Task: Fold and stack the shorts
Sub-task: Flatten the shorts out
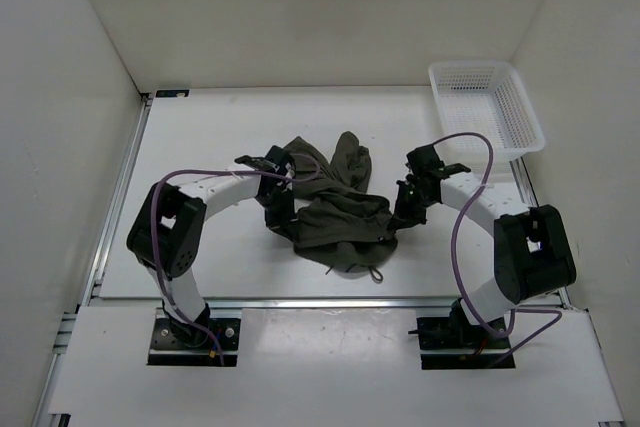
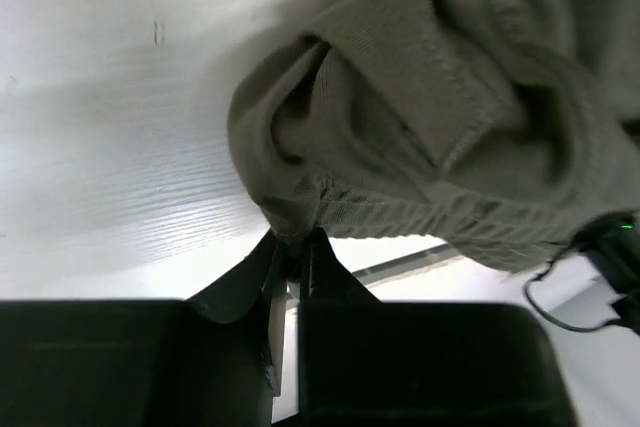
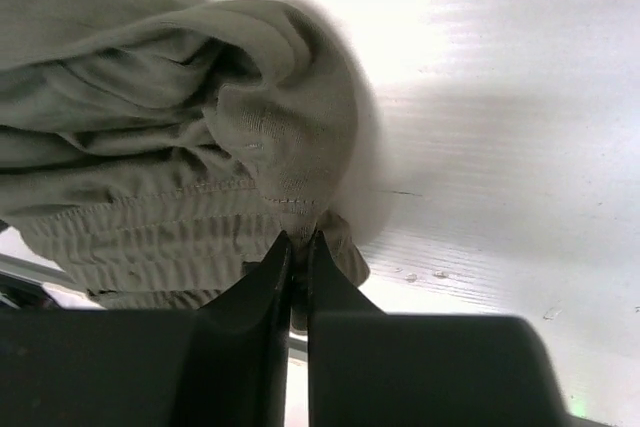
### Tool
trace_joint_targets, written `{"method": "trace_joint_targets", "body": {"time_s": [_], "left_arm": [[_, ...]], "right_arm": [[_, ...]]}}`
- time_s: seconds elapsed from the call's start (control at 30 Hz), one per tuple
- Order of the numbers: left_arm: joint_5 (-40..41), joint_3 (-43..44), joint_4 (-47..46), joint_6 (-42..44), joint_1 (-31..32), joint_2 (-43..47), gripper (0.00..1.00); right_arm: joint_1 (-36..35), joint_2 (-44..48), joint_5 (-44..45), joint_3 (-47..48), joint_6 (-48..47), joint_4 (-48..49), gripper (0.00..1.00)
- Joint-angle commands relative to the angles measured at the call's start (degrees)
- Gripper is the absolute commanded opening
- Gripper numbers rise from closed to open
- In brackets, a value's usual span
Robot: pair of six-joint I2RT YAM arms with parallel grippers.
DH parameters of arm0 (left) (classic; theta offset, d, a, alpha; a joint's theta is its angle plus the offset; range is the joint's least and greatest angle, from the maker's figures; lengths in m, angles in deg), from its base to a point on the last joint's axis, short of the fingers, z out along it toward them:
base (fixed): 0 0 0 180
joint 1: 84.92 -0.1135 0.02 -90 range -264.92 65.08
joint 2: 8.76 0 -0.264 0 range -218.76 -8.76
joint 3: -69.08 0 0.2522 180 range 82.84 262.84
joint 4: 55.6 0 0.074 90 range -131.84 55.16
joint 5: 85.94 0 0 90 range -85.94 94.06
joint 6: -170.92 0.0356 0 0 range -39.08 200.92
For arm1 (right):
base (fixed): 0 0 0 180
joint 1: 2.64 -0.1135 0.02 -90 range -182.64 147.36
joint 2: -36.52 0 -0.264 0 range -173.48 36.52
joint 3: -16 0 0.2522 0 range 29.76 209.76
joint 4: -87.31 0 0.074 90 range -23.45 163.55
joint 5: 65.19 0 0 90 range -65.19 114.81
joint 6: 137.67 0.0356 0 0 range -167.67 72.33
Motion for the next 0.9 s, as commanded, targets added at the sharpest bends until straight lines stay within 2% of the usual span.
{"method": "trace_joint_targets", "body": {"time_s": [0.0, 0.07, 0.13, 0.17, 0.23, 0.27, 0.3, 0.33, 0.37, 0.4, 0.43, 0.47, 0.5, 0.6, 0.67, 0.73, 0.77, 0.8, 0.83, 0.87], "left_arm": [[-2.37, 3.88, -1.66, 1.01, -2.54, 1.72, 0.1], [-2.37, 7.91, 1.14, 2.67, -5.44, 2.69, 0.1], [-1.84, 13.35, 4.13, 3.99, -9.03, 2.69, 0.1], [-1.84, 21.38, 6.14, 5.74, -10.18, 0.77, 0.1], [-0.44, 32.74, 13.96, 7.15, -13.25, -1.96, 0.1], [-0.44, 47.16, 17.03, 8.64, -14.14, -5.19, 0.1], [1.3, 55.4, 20.28, 8.65, -15.02, -6.96, 0.1], [1.84, 63.74, 25.45, 9.18, -16.6, -8.55, 0.1], [2.37, 78.53, 27.5, 8.31, -17.66, -9.87, 0.1], [2.38, 80.68, 27.0, 7.0, -18.88, -8.58, 0.1], [1.33, 80.09, 24.3, 6.03, -19.94, -5.87, 0.1], [1.32, 75.3, 18.35, 5.23, -21.87, -2.71, 0.1], [0.8, 71.43, 14.99, 3.92, -22.41, 4.37, 0.1], [1.59, 59.4, 9.51, 3.91, -22.41, 12.6, 0.1], [1.59, 54.45, 9.5, 5.22, -22.41, 16.82, 0.1], [0.8, 44.53, 9.5, 6.01, -21.63, 20.59, 0.1], [0.8, 40.75, 9.5, 6.02, -21.1, 21.75, 0.1], [1.67, 36.89, 9.5, 6.02, -19.88, 22.8, 0.1], [1.67, 28.75, 9.5, 5.41, -19.25, 24.64, 0.16], [1.67, 24.41, 7.94, 4.88, -18.47, 25.36, 0.22]], "right_arm": [[0.0, 0.34, -0.42, 4.94, -0.21, 1.37, 0.0], [0.0, 0.34, 0.19, 7.57, -0.21, 0.23, 0.0], [0.78, -0.97, 0.19, 14.59, -0.21, -0.38, 0.0], [1.66, -3.16, 0.19, 18.18, -0.9, -1.78, 0.0], [2.71, -7.54, 0.19, 32.49, -1.61, -5.2, 0.0], [3.68, -8.88, 0.19, 38.29, -2.31, -6.35, 0.0], [3.69, -10.11, 0.19, 49.83, -3.01, -7.23, 0.0], [4.56, -12.12, -0.76, 55.51, -3.02, -7.77, 0.0], [5.44, -12.93, -1.47, 60.71, -3.02, -7.77, 0.0], [5.44, -12.93, -1.48, 65.19, -3.02, -7.77, 0.0], [6.14, -13.63, -2.35, 72.37, -3.02, -7.77, 0.0], [6.15, -13.64, -2.36, 74.71, -3.02, -7.25, 0.0], [6.15, -12.68, -1.66, 76.04, -3.54, -7.24, 0.0], [6.15, -7.33, -0.26, 70.37, -3.55, -3.75, 0.0], [6.15, -1.62, 2.02, 58.08, -3.55, -1.54, 0.0], [6.15, 4.34, 4.66, 47.98, -2.94, 1.54, 0.0], [6.15, 6.47, 5.81, 37.4, -1.8, 2.5, 0.0], [6.15, 8.23, 6.34, 32.25, -0.92, 3.21, 0.0], [6.15, 11.55, 6.87, 27.5, 0.31, 3.91, 0.0], [6.15, 12.98, 6.87, 18.75, 0.32, 3.92, 0.03]]}}
